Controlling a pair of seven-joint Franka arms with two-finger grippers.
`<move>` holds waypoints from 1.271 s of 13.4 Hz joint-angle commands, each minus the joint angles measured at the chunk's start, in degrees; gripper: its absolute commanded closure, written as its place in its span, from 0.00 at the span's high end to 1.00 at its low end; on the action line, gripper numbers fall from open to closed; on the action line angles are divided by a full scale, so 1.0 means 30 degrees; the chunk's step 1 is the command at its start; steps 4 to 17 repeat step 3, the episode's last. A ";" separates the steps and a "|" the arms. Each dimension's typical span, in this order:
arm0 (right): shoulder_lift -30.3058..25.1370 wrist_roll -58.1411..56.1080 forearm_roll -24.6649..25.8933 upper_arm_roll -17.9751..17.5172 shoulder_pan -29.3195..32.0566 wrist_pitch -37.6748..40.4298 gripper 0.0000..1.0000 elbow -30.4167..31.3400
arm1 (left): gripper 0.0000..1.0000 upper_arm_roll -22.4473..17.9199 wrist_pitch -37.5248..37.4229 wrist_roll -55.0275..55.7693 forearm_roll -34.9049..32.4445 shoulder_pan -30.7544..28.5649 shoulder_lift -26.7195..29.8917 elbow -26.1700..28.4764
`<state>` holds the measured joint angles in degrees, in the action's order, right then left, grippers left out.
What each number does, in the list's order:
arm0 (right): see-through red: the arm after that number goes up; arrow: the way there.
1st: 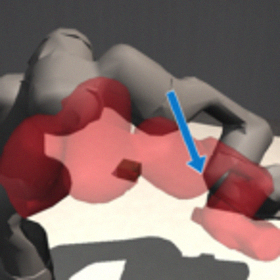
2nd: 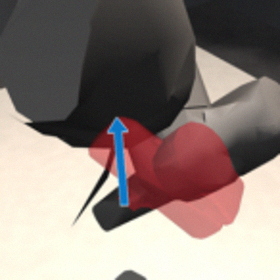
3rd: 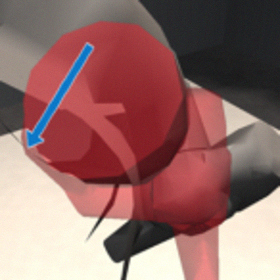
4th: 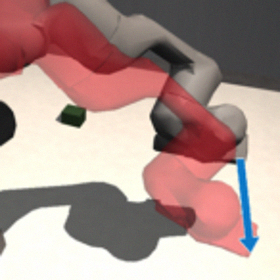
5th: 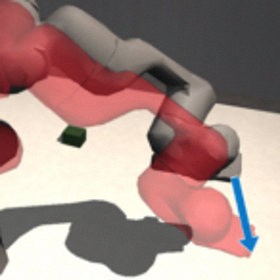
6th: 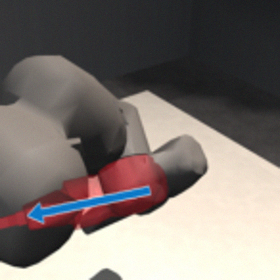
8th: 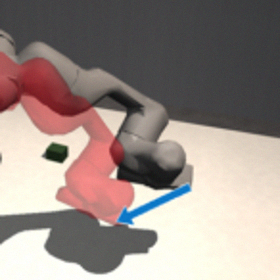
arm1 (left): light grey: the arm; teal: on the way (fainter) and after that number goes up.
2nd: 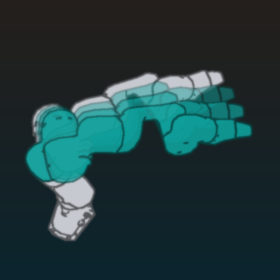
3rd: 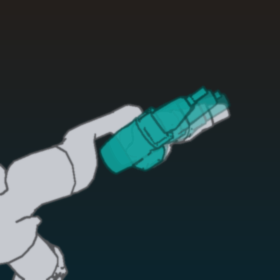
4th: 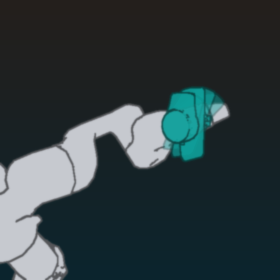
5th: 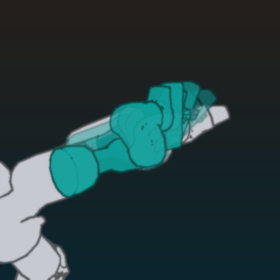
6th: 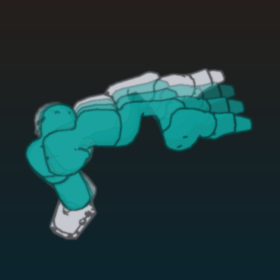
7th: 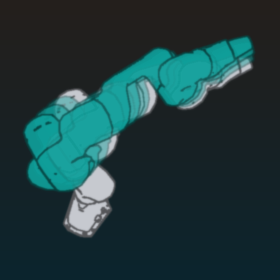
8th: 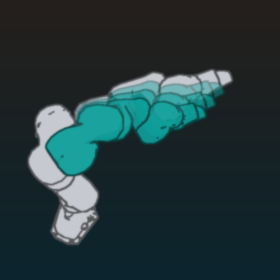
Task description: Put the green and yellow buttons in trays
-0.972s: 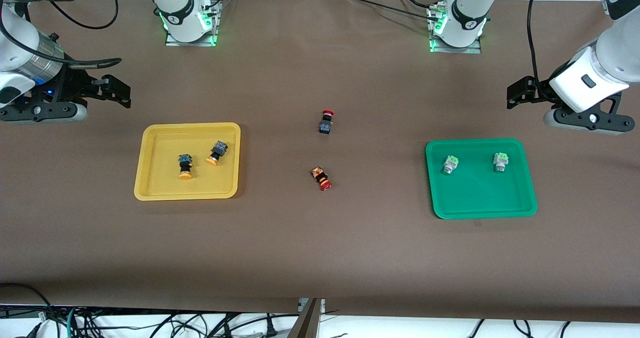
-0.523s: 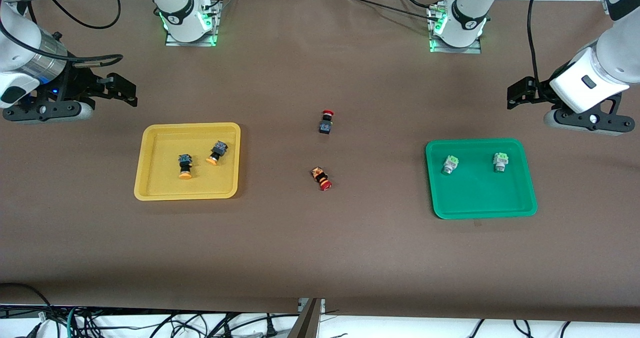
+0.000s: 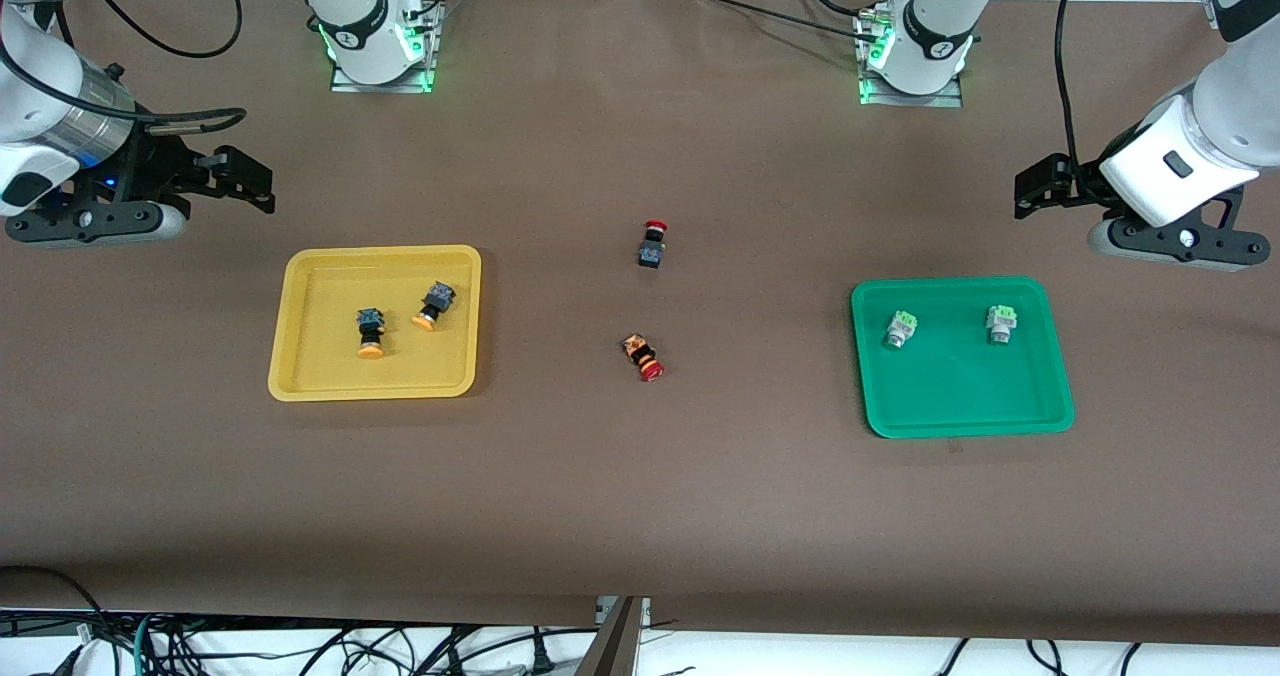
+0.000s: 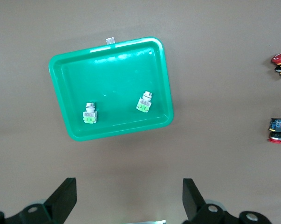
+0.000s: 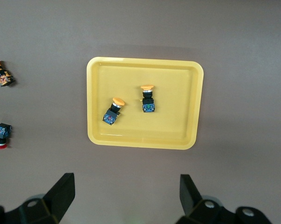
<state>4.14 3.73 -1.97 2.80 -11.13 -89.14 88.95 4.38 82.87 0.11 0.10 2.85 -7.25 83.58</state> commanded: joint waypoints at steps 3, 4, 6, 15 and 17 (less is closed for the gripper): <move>0.0115 -0.0220 -0.0105 -0.0084 0.0049 0.0182 0.99 -0.0499 | 1.00 0.0004 -0.0319 0.0082 0.0112 -0.0071 -0.0277 -0.0614; 0.0115 -0.0220 -0.0105 -0.0084 0.0049 0.0182 0.99 -0.0499 | 1.00 0.0004 -0.0319 0.0082 0.0112 -0.0071 -0.0277 -0.0614; 0.0115 -0.0220 -0.0105 -0.0084 0.0049 0.0182 0.99 -0.0499 | 1.00 0.0004 -0.0319 0.0082 0.0112 -0.0071 -0.0277 -0.0614; 0.0115 -0.0220 -0.0105 -0.0084 0.0049 0.0182 0.99 -0.0499 | 1.00 0.0004 -0.0319 0.0082 0.0112 -0.0071 -0.0277 -0.0614; 0.0115 -0.0220 -0.0105 -0.0084 0.0049 0.0182 0.99 -0.0499 | 1.00 0.0004 -0.0319 0.0082 0.0112 -0.0071 -0.0277 -0.0614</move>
